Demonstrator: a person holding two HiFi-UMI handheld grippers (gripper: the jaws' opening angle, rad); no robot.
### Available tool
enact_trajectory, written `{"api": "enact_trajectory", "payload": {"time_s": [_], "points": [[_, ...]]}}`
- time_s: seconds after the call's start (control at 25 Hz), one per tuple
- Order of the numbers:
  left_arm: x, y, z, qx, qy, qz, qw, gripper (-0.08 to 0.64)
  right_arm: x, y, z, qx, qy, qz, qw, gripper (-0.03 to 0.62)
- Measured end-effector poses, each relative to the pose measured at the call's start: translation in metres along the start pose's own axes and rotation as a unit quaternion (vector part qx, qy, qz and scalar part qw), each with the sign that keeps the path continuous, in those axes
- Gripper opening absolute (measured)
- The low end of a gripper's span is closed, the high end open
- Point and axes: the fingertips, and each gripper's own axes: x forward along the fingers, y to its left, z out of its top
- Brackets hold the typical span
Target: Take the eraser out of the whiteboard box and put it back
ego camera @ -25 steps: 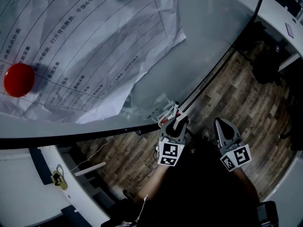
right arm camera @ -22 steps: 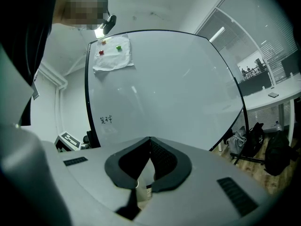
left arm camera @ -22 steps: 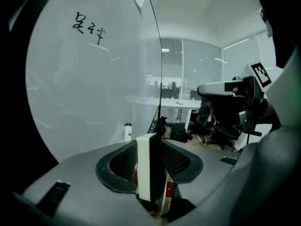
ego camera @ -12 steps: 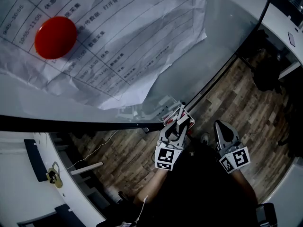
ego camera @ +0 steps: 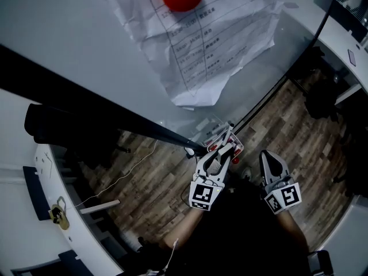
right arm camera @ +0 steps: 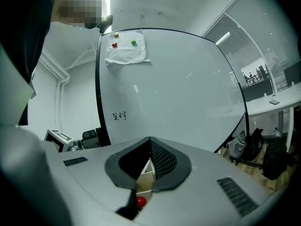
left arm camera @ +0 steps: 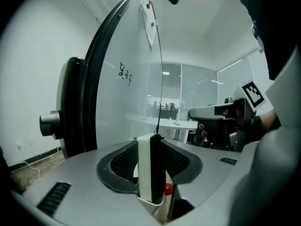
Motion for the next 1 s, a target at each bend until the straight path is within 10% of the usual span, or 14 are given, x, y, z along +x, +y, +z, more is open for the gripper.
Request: {"api": "enact_trajectory", "payload": {"time_s": [1.0], "points": [[-0.056,-0.018,0.033,0.011,-0.075,-0.084,0.9935,0.152,-0.046,0.052,-0.009,-0.012,-0.034,-0.108,0.994,0.015]]}}
